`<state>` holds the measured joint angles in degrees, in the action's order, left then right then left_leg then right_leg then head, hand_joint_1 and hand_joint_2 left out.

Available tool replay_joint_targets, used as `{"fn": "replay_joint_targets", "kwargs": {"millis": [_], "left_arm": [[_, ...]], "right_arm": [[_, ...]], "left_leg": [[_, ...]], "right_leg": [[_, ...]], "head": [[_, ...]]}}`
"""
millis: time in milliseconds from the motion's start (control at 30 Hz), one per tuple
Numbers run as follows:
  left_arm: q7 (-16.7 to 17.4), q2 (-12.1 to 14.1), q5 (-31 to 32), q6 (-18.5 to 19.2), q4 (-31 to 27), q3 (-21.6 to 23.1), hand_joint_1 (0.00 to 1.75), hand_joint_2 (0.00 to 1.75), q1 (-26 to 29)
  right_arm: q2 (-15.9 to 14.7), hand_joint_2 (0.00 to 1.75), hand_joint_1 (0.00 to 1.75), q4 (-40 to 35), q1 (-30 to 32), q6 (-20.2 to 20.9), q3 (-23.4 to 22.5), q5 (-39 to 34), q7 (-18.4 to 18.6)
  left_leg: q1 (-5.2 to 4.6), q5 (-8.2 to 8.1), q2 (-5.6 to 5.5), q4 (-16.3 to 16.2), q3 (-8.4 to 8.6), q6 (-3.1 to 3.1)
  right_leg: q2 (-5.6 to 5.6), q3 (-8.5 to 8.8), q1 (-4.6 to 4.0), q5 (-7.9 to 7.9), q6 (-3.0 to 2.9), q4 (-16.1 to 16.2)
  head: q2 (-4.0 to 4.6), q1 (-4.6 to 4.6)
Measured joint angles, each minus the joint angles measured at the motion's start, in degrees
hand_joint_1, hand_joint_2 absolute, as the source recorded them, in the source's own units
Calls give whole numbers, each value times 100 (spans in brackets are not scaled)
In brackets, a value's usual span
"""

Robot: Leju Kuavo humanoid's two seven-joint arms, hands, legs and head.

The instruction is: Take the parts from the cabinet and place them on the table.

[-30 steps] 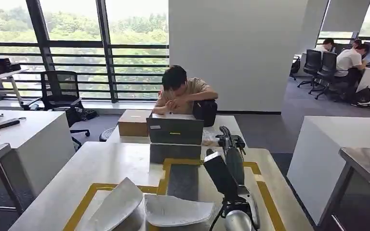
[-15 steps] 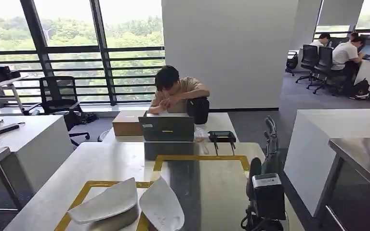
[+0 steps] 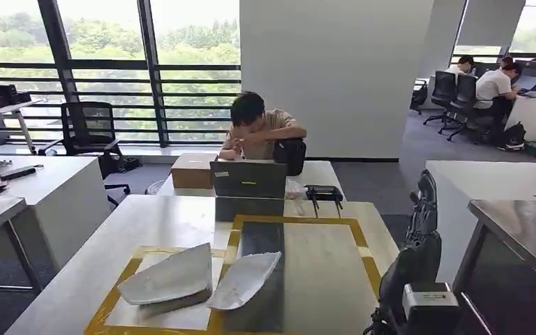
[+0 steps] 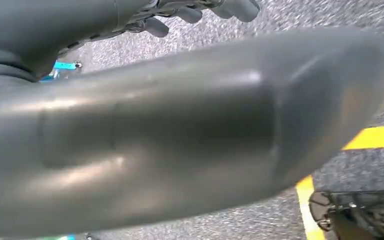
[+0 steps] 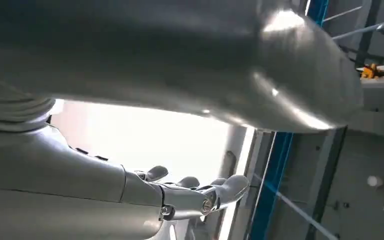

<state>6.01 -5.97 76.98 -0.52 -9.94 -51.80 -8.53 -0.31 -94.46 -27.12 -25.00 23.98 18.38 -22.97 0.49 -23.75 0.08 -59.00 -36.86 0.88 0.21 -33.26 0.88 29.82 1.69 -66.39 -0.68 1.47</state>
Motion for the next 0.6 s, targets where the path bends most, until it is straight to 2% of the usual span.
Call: {"fn": "replay_joint_targets", "kwargs": {"millis": [33,67,100,167,200,233,267,300,333,367,400,433,467,500,533,567,600], "left_arm": [[0,0,0,0,0,0,0,0,-5],[0,0,0,0,0,0,0,0,-3],[-2,0,-2,0,0,0,0,0,-2],[0,0,-42,0,0,-20,0,0,4],[7,2,-61,0,0,-46,0,0,34],[11,9,-85,0,-2,-70,0,0,47],[18,0,-101,9,0,-90,0,0,57],[15,-9,-101,28,7,-92,0,0,62],[20,-11,-83,50,9,-94,0,0,61],[35,-15,-48,59,11,-92,0,0,59],[68,-17,-9,66,11,-92,0,0,56],[90,-17,0,81,11,-92,0,0,53],[109,-20,0,107,9,-92,0,0,47],[120,-22,20,111,9,-92,0,0,40],[122,-26,65,114,2,-92,0,0,28],[129,-33,101,116,2,-90,0,0,13],[127,-37,114,118,2,-90,0,0,11]], "right_arm": [[0,0,0,-27,-3,0,-2,-2,0],[0,0,0,-55,0,2,0,-2,2],[0,0,0,-68,14,-22,5,-13,-26],[-18,0,0,-132,52,-210,2,-140,-315],[-17,0,0,-202,103,-346,5,-199,-477],[-17,0,0,-282,150,-500,9,-245,-646],[-20,0,0,-359,204,-632,11,-282,-735],[-24,0,0,-454,268,-728,9,-341,-811],[-31,0,0,-523,331,-739,11,-385,-855],[-33,0,0,-586,380,-756,11,-455,-890],[-35,0,0,-652,420,-770,11,-531,-931],[-42,0,0,-724,457,-829,11,-593,-993],[-61,0,0,-807,513,-910,2,-625,-1085],[-85,0,0,-881,585,-1029,-22,-588,-1184],[-109,0,0,-920,647,-1168,-50,-505,-1293],[-122,0,0,-947,700,-1246,-74,-450,-1351],[-146,0,0,-953,741,-1305,-105,-420,-1392]], "left_leg": [[0,36,-2,-33,-40,-25],[-26,72,-12,-55,-86,-67],[-26,115,-17,-33,-71,-109],[-5,209,-23,11,-79,-190],[-16,258,-37,28,-103,-233],[9,74,-40,-65,-169,-248],[8,-282,-35,-320,-244,-262],[21,-642,-32,-713,-336,-282],[25,-929,-32,-1149,-421,-304],[24,-1060,-32,-1503,-472,-320],[25,-1014,-32,-1698,-453,-325],[26,-836,-32,-1670,-329,-323],[28,-619,-31,-1425,-102,-315],[29,-468,-31,-986,234,-298],[29,-506,-33,-443,631,-275],[1,-719,-43,-23,926,-251],[-18,-746,-57,44,932,-212]], "right_leg": [[1,363,-2,76,-32,517],[4,491,-47,185,-81,789],[9,427,-50,120,-127,734],[12,392,-77,99,-203,746],[-4,333,-40,10,-261,802],[-32,302,-22,-57,-305,819],[-32,244,-20,-110,-359,822],[-32,172,-22,-170,-369,822],[-34,98,-29,-230,-370,820],[-35,22,-32,-288,-365,814],[-36,-30,-33,-346,-357,808],[-37,-121,-32,-408,-344,799],[-37,-204,-32,-469,-324,787],[-38,-272,-31,-521,-300,774],[-40,-310,-31,-563,-270,750],[-43,-360,-54,-593,-231,736],[-51,-365,-50,-639,-198,742]], "head": [[0,4],[0,4],[0,22],[0,11],[0,20],[0,17],[0,24],[0,28],[0,28],[0,26],[0,30],[0,26],[0,28],[0,26],[0,26],[0,28],[0,22]]}}
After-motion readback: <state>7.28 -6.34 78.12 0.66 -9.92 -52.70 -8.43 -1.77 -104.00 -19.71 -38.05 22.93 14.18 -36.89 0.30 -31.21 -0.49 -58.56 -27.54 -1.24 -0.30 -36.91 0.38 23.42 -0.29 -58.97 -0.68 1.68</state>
